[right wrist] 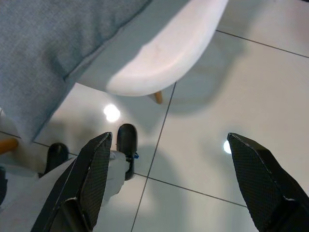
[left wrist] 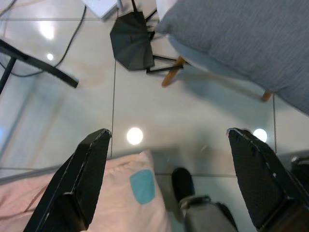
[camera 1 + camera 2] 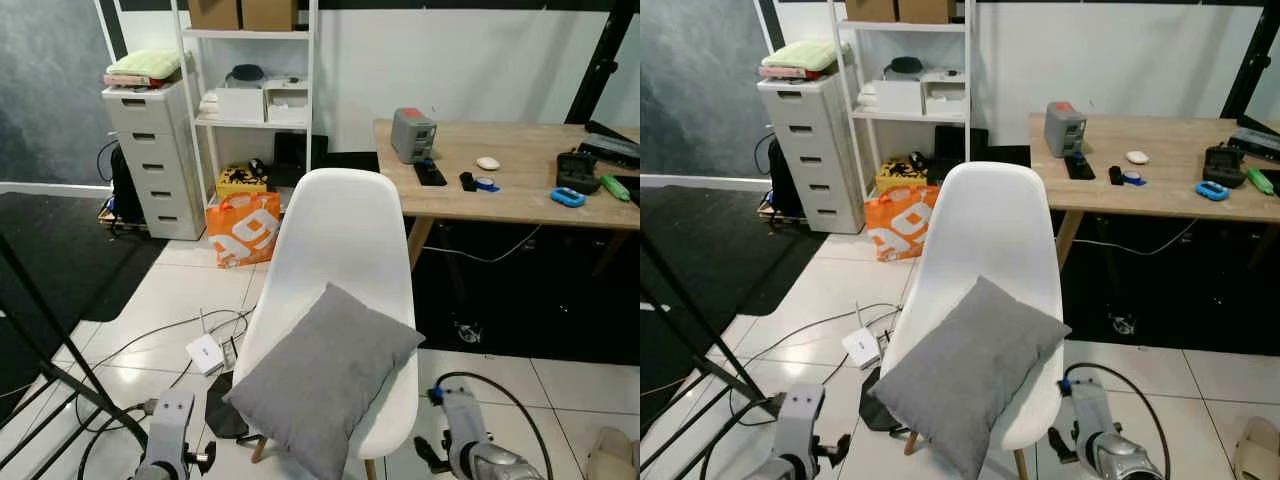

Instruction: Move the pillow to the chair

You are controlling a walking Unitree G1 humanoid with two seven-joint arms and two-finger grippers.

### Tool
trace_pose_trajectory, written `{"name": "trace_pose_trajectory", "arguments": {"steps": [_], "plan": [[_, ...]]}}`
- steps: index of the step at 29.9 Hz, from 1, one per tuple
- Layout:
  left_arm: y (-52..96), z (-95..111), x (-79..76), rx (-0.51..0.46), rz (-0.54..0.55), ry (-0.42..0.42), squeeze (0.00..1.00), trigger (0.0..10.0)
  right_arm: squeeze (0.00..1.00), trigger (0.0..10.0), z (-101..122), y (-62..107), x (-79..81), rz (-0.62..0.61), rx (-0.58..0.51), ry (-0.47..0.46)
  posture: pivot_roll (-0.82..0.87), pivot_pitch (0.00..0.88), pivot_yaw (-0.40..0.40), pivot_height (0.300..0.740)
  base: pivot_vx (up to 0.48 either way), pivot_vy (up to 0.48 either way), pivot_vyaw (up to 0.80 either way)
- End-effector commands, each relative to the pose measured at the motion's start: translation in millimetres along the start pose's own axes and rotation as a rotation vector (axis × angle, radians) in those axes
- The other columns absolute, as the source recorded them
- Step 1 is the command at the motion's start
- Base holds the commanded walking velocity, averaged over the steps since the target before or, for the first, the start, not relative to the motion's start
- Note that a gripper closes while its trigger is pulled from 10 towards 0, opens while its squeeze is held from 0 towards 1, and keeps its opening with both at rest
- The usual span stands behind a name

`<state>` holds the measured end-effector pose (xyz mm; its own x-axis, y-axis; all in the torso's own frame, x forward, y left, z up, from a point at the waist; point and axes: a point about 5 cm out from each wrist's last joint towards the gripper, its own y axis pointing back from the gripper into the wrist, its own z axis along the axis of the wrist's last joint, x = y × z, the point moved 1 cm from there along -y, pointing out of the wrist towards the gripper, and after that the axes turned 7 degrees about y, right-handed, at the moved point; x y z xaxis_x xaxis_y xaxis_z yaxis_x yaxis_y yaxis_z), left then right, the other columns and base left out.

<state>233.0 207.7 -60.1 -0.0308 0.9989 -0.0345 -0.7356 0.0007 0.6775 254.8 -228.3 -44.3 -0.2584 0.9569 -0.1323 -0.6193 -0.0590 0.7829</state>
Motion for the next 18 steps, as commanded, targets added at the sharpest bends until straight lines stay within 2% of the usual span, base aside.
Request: {"name": "trace_pose_trajectory", "arguments": {"steps": [1, 9, 18], "plan": [[1.7, -4.5, 7.1, 0.032, 0.019, -0.036, 0.00, 10.0, 0.00, 10.0, 1.6, -1.3, 3.6, 0.007, 0.007, -0.002, -0.13, 0.040, -0.021, 0.740, 0.000, 0.000, 0.00], [2.4, -7.3, 9.7, 0.048, 0.042, -0.052, 0.00, 10.0, 0.00, 10.0, -2.1, -2.1, 7.9, 0.002, 0.009, -0.008, -0.13, 0.001, -0.022, 0.740, 0.000, 0.000, 0.00], [2.9, -8.4, 14.3, 0.060, 0.104, -0.122, 0.00, 10.0, 0.00, 10.0, 1.8, -2.7, 7.4, -0.013, 0.004, -0.006, -0.14, 0.000, -0.023, 0.740, 0.000, 0.000, 0.00]]}}
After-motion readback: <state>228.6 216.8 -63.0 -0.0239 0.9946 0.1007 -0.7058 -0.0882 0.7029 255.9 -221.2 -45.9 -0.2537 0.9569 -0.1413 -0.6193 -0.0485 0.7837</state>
